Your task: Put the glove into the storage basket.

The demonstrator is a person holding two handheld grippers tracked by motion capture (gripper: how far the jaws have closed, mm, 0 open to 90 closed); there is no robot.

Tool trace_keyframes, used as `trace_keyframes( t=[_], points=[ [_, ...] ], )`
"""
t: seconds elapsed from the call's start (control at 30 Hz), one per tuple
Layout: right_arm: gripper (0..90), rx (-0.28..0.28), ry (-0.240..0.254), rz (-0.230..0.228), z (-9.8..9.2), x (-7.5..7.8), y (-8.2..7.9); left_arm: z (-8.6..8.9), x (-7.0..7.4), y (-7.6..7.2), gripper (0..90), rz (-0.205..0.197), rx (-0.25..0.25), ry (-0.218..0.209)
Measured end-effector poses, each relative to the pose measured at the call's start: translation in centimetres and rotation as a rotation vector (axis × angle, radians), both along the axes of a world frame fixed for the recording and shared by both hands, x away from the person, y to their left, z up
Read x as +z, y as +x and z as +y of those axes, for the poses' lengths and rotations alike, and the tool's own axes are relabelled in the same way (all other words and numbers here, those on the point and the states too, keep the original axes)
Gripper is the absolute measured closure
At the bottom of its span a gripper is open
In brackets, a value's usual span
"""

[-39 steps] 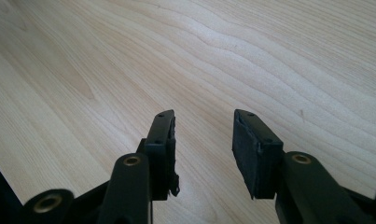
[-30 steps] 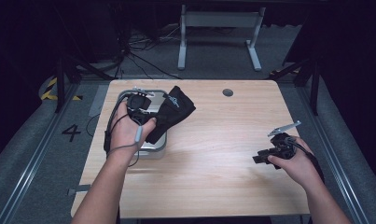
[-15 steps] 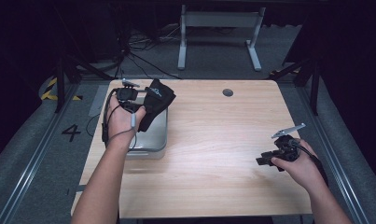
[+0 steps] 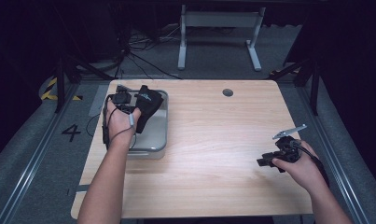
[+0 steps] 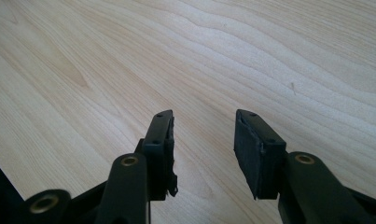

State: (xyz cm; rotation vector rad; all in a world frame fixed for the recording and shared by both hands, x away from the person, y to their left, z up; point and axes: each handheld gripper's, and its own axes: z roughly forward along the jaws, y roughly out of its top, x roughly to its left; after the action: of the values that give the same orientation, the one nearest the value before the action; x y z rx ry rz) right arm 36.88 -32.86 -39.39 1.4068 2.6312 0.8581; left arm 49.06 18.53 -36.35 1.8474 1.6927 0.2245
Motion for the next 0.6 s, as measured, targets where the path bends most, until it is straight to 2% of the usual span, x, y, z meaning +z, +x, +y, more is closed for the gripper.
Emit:
trace_keyframes(
  t=[0.17,0.37,0.5,0.57,0.6],
  points=[
    [58.5,0.009,0.000,0.002,0.3,0.0,0.1,0.2,-1.6,0.5,66.5,0.052,0.018,0.025],
    [58.4,0.009,0.001,0.000,0.3,-0.1,0.1,0.0,-2.6,0.9,66.0,0.092,0.028,0.036],
    [58.3,0.006,0.003,-0.002,0.1,0.0,0.1,-0.1,-3.3,1.3,63.7,0.128,0.016,0.073],
    [58.3,0.004,0.003,-0.005,0.0,0.0,0.1,-0.1,-3.8,1.5,57.0,0.118,0.000,0.099],
    [58.2,0.003,0.003,-0.006,0.0,0.1,0.1,-0.1,-3.9,1.5,50.7,0.111,-0.004,0.108]
  ],
)
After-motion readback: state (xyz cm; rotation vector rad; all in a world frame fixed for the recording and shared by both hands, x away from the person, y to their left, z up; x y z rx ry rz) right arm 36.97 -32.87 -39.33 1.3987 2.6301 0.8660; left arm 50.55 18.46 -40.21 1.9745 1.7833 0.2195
